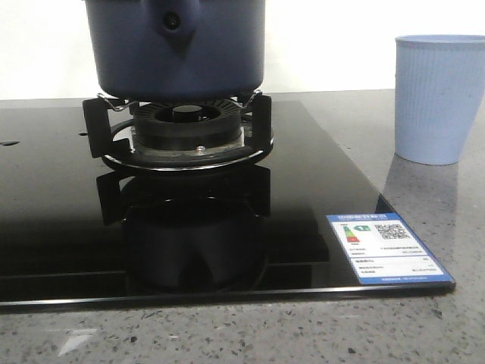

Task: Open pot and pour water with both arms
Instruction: 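Lower the glass lid back onto the saucepan with the left gripper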

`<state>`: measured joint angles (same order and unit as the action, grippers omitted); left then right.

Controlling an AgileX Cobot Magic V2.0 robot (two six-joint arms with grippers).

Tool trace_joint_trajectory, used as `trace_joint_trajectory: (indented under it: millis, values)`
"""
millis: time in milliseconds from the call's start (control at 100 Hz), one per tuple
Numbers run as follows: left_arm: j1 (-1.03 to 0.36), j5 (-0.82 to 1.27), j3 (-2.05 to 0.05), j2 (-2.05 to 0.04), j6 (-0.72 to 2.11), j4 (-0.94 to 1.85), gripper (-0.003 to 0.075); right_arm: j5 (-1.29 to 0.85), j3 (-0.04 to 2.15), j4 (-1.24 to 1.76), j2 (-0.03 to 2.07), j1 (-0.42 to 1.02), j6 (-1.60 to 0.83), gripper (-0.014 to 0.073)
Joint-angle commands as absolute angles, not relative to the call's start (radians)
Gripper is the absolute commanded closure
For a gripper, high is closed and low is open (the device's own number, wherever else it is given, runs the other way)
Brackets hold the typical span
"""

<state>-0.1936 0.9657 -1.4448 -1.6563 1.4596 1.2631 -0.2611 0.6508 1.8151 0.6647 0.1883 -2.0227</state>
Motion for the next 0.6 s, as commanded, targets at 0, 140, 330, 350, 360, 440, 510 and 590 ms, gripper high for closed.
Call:
trace_joint_trajectory:
  millis: [0, 140, 330, 350, 360, 440, 510, 590]
  values:
    - [-0.199, 0.956, -1.475, -1.621, 1.460, 1.351, 0.0405, -0.264, 0.671, 1.874, 0.663, 0.181, -2.021, 0.0659]
    - [-0.199, 0.954, -1.475, -1.633, 1.460, 1.353, 0.0405, -0.261, 0.671, 1.874, 0.663, 0.181, -2.021, 0.0659]
    - [-0.199, 0.954, -1.475, -1.633, 1.472, 1.395, 0.0340, -0.259, 0.671, 1.874, 0.663, 0.181, -2.021, 0.0659]
    - [-0.199, 0.954, -1.475, -1.633, 1.480, 1.404, 0.0315, -0.259, 0.671, 1.874, 0.663, 0.181, -2.021, 0.0659]
    - [-0.199, 0.954, -1.475, -1.633, 1.484, 1.408, 0.0306, -0.259, 0.671, 1.874, 0.663, 0.181, -2.021, 0.0659]
    - [-0.199, 0.954, -1.475, -1.633, 1.485, 1.448, 0.0202, -0.259, 0.671, 1.874, 0.663, 0.181, -2.021, 0.0659]
    - [-0.199, 0.954, -1.475, -1.633, 1.485, 1.475, 0.0160, -0.259, 0.671, 1.874, 0.663, 0.181, -2.021, 0.0659]
    - [-0.199, 0.954, -1.477, -1.633, 1.485, 1.480, 0.0164, -0.259, 0.671, 1.874, 0.663, 0.181, -2.021, 0.0659]
